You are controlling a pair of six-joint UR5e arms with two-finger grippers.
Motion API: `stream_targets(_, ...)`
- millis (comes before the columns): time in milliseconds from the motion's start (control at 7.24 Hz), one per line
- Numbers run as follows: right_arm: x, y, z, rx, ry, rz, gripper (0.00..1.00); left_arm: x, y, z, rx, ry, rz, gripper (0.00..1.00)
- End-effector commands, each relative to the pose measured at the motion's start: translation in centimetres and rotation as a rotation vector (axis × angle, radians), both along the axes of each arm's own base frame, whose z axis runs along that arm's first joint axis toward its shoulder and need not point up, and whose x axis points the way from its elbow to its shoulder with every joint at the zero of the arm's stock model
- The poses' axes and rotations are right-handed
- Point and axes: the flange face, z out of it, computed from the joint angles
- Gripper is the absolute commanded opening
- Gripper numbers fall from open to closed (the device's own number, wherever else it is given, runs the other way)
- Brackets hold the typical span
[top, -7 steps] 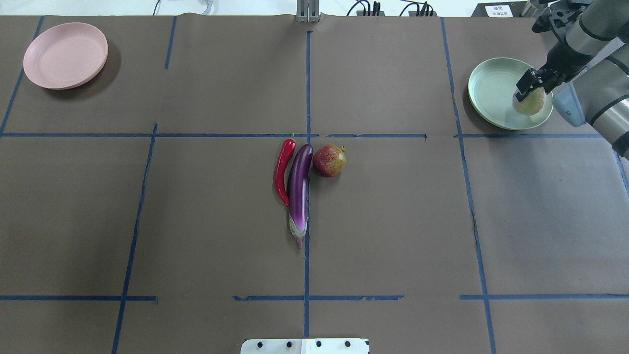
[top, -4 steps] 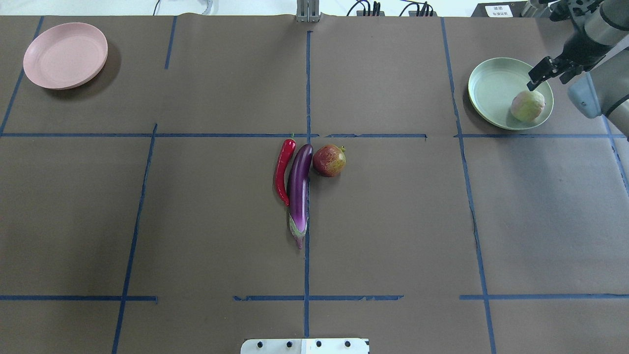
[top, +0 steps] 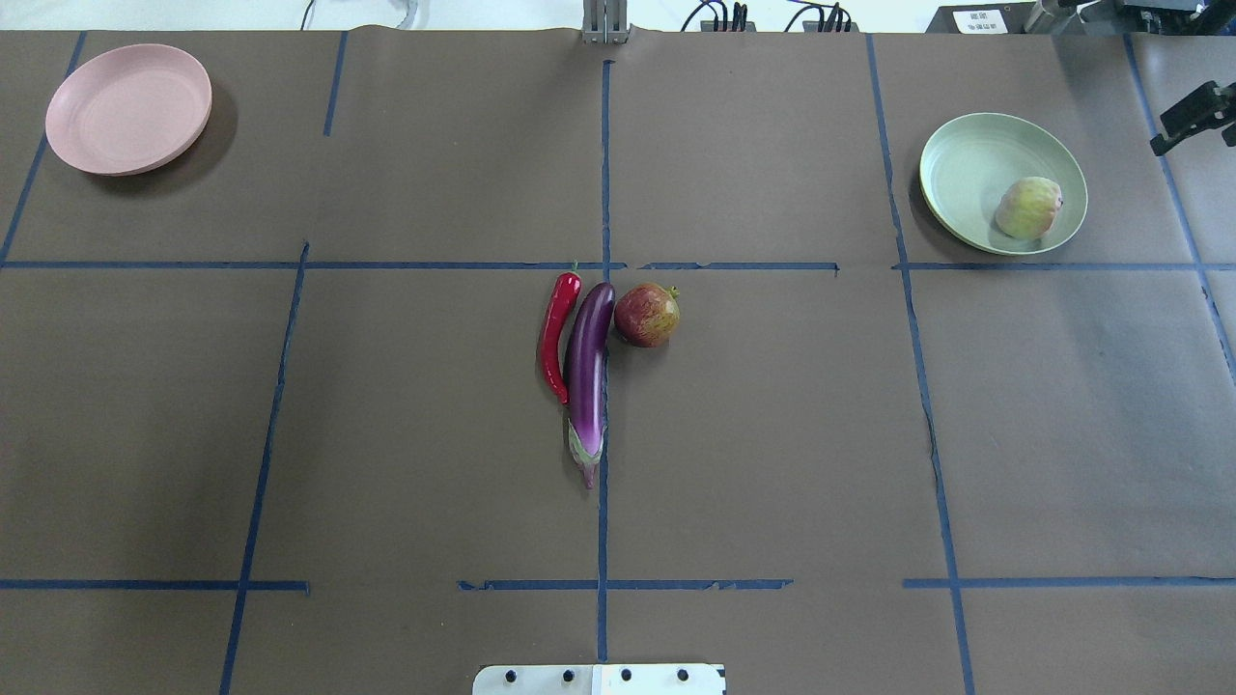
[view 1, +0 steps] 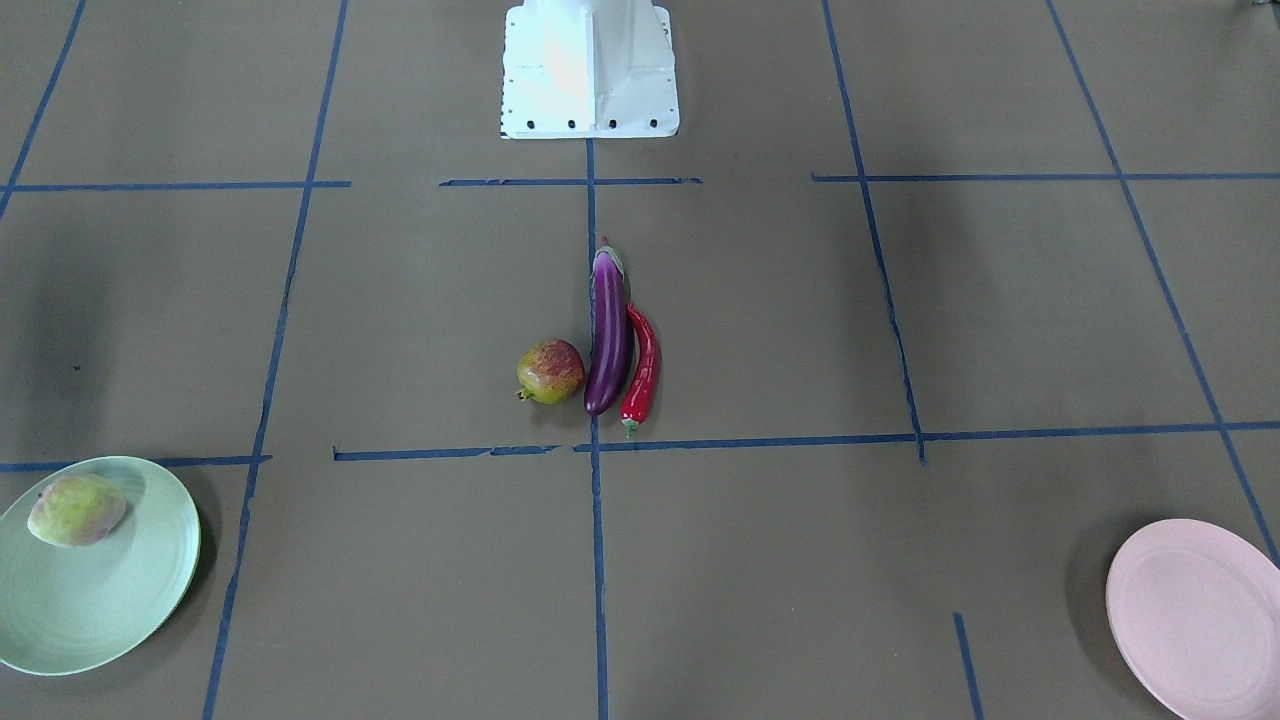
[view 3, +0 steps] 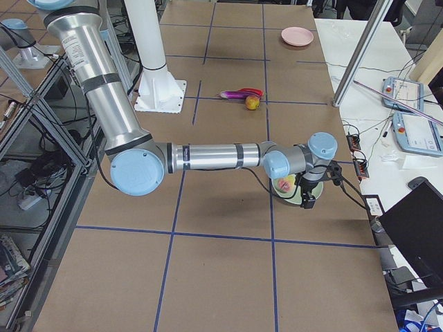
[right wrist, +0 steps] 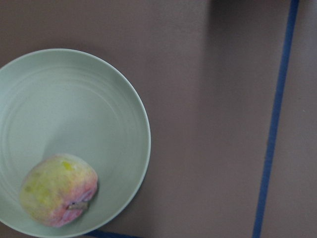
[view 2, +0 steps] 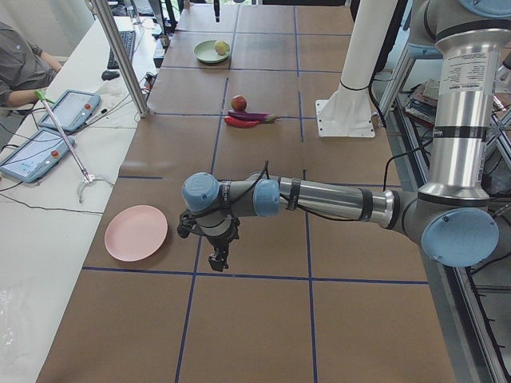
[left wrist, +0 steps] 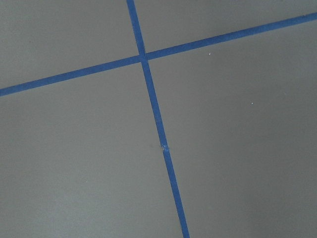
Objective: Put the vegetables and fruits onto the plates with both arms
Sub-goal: 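Open the right gripper to release the apple and withdraw, then reach the left gripper down and grasp the purple eggplant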
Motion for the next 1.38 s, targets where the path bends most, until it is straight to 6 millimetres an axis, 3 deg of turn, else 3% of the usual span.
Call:
stream_targets(0,4.8,5.0,3.3,0.025,0.004,-0.002,1.00,0.1,-0.7,-1.0,0.021,-0.003,0.001,1.00)
stream_targets(138,5.1,7.3,3.1,0.006,-0.012,-0.002,1.00,0.2,-1.3,-3.3,0.065,0.004,-0.004,1.00)
stream_targets(276,5.2,9.5,3.8,-0.006,-0.011,-0.005,1.00,0.6,-3.2,-7.0,0.198,0.010,0.001,1.00)
stream_targets(552,5.6,12.4,4.0,-0.007,-0.011,-0.002,1.00,1.6,-5.2,-10.2,0.368,0.028,0.013,1.00)
stream_targets(691,5.7,12.8,3.6,-0.005,-0.005,0.010,1.00,6.2,-4.8,-13.8,0.282,0.056,-0.058,1.00)
stream_targets(829,5.6,12.8,3.5,-0.005,-0.007,0.010,1.00,12.0,-4.7,-18.8,0.157,0.101,-0.150,1.00)
stream_targets(967,5.6,12.8,3.5,-0.003,-0.004,0.009,1.00,19.3,-4.8,-24.2,0.089,0.148,-0.156,1.00)
stream_targets(1105,5.6,12.8,3.6,-0.004,-0.001,0.009,1.00,27.3,-2.1,-28.5,0.075,0.168,-0.103,1.00)
stream_targets(1243,5.6,12.7,3.6,-0.004,0.001,0.010,1.00,33.9,0.7,-31.1,0.032,0.179,-0.052,1.00)
